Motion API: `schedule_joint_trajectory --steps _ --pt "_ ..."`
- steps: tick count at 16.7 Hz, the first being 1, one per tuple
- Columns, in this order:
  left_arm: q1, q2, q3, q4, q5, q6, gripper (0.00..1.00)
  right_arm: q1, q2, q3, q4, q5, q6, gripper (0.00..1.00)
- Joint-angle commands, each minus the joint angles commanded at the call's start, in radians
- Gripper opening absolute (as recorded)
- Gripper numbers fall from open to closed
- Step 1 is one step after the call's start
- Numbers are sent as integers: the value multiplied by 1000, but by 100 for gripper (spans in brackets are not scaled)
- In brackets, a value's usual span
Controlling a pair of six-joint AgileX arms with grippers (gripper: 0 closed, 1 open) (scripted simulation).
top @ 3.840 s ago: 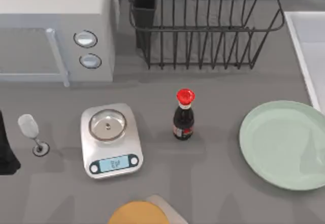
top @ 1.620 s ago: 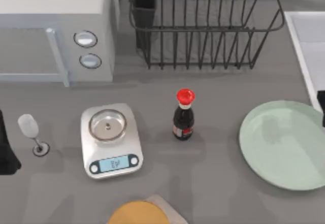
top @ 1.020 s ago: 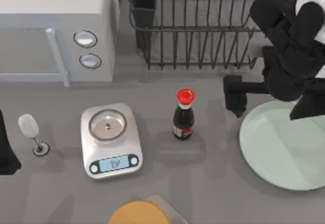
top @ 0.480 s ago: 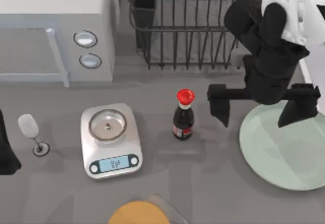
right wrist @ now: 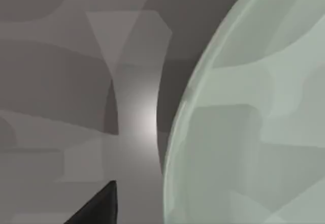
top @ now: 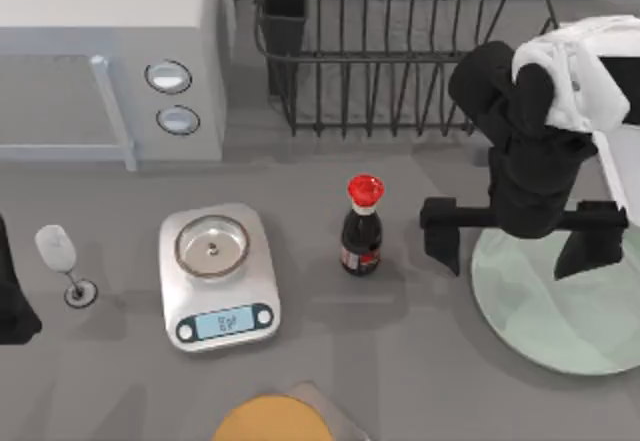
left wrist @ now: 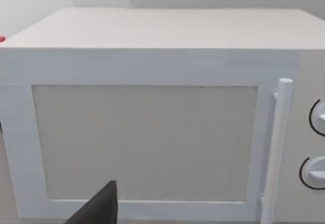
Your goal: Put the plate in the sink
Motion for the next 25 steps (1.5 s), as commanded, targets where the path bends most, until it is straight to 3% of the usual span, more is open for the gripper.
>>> schedule_joint_trajectory --steps 6,11,24,25 --pt "0 0 0 0 0 0 100 43 72 -90 188 -27 -21 100" --pt "0 0 0 0 0 0 100 50 74 -91 202 -31 -24 100" --pt "0 0 0 0 0 0 100 50 74 -91 202 -31 -24 2" --pt "0 0 0 0 0 0 100 50 74 -91 202 -31 -24 0"
